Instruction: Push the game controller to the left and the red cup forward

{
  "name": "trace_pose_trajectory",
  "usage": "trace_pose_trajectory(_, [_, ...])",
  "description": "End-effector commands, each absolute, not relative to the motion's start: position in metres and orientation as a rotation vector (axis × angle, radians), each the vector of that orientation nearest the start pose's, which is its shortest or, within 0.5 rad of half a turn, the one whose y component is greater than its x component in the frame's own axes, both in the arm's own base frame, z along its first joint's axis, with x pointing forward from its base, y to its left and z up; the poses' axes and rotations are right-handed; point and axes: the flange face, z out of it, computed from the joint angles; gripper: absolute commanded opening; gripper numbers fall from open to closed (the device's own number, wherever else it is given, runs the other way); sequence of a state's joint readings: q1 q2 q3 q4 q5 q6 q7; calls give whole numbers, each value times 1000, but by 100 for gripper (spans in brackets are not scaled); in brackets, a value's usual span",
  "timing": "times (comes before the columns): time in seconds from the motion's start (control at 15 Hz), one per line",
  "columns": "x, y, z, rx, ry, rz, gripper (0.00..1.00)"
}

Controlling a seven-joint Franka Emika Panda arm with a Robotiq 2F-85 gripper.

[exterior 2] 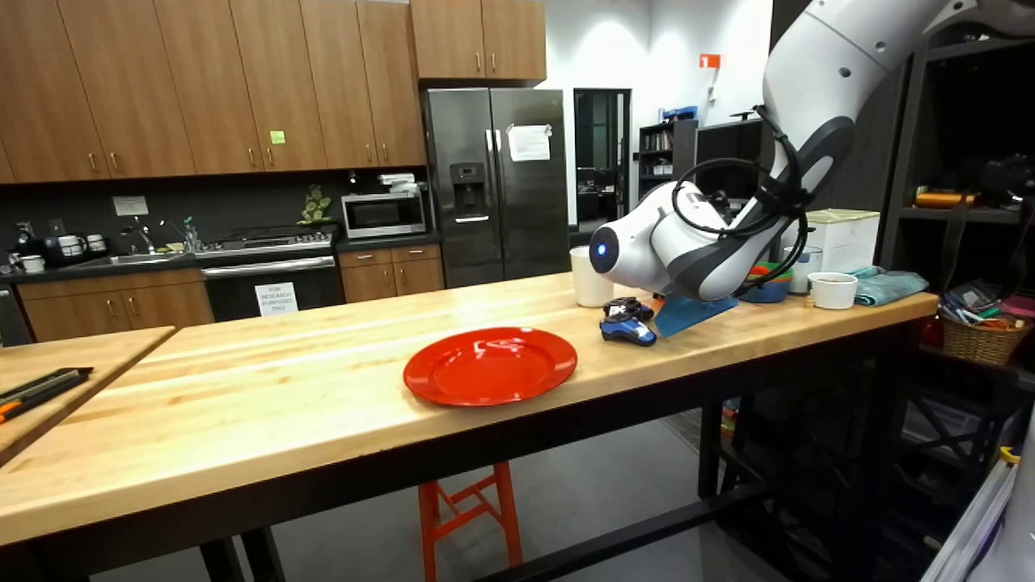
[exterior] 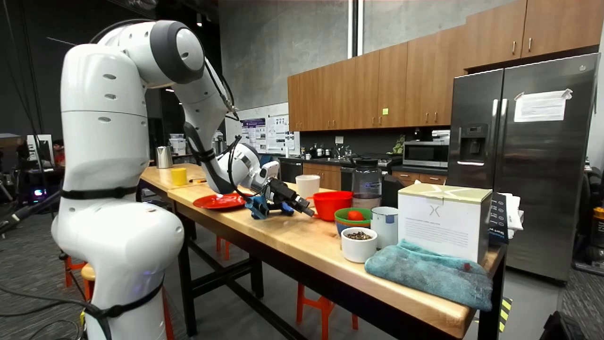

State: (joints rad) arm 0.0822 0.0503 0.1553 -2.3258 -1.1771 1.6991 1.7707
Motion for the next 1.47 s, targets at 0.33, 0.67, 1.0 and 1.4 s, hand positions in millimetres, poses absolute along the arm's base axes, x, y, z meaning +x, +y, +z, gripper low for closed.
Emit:
trace_pose_trajectory(0.33, [507,27,344,1827,-940,710,100])
trace_pose_trajectory(0.67, [526,68,364,2035,-1075,715,100])
trace_pose_trajectory(1.0, [538,121,373,2282,-1086,713,100])
trace_pose_trajectory(1.4, [540,159,379,2470,-1051,646,100])
